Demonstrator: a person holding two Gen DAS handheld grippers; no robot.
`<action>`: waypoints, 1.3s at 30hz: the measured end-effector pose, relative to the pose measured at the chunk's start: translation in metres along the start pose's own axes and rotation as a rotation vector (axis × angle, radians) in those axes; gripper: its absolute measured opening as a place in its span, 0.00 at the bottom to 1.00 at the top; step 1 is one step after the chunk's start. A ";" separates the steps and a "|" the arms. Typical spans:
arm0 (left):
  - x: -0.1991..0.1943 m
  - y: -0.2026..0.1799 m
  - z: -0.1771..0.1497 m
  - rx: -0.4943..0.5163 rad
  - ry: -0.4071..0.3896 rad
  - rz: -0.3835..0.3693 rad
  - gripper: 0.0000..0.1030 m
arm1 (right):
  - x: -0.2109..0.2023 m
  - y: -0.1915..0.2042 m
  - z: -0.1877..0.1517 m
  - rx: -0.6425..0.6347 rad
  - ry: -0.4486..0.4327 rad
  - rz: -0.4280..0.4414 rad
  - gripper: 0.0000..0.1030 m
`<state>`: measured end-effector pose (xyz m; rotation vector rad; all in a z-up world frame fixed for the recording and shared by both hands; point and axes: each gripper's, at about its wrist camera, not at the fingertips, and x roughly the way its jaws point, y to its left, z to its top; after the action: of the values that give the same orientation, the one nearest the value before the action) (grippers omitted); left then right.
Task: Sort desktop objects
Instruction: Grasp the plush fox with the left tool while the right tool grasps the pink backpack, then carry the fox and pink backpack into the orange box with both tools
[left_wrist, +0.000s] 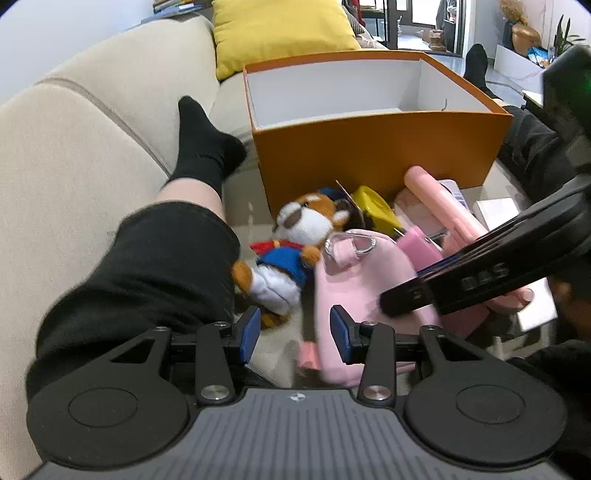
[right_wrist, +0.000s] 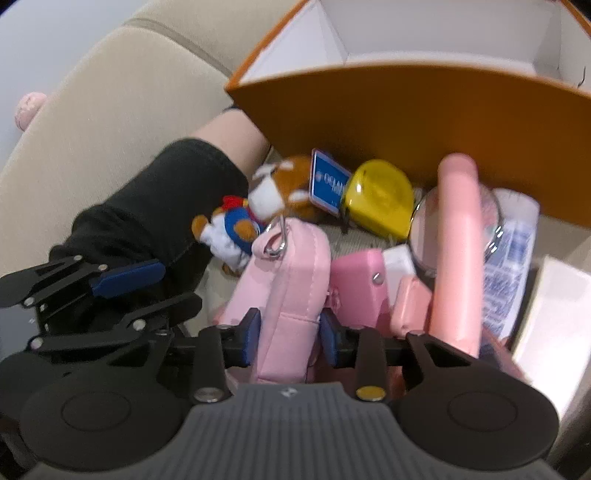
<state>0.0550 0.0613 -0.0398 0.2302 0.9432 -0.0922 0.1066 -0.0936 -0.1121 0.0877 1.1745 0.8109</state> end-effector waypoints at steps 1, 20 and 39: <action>0.000 0.001 0.003 0.013 -0.008 0.005 0.47 | -0.005 0.001 0.002 -0.004 -0.013 0.000 0.33; 0.079 -0.044 0.035 0.467 0.086 0.085 0.50 | -0.093 0.009 0.038 -0.109 -0.291 -0.235 0.30; 0.089 0.016 0.048 0.136 0.182 -0.066 0.39 | -0.073 -0.027 0.043 0.049 -0.176 -0.104 0.31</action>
<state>0.1477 0.0678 -0.0823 0.3369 1.1277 -0.1991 0.1466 -0.1430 -0.0491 0.1347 1.0236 0.6694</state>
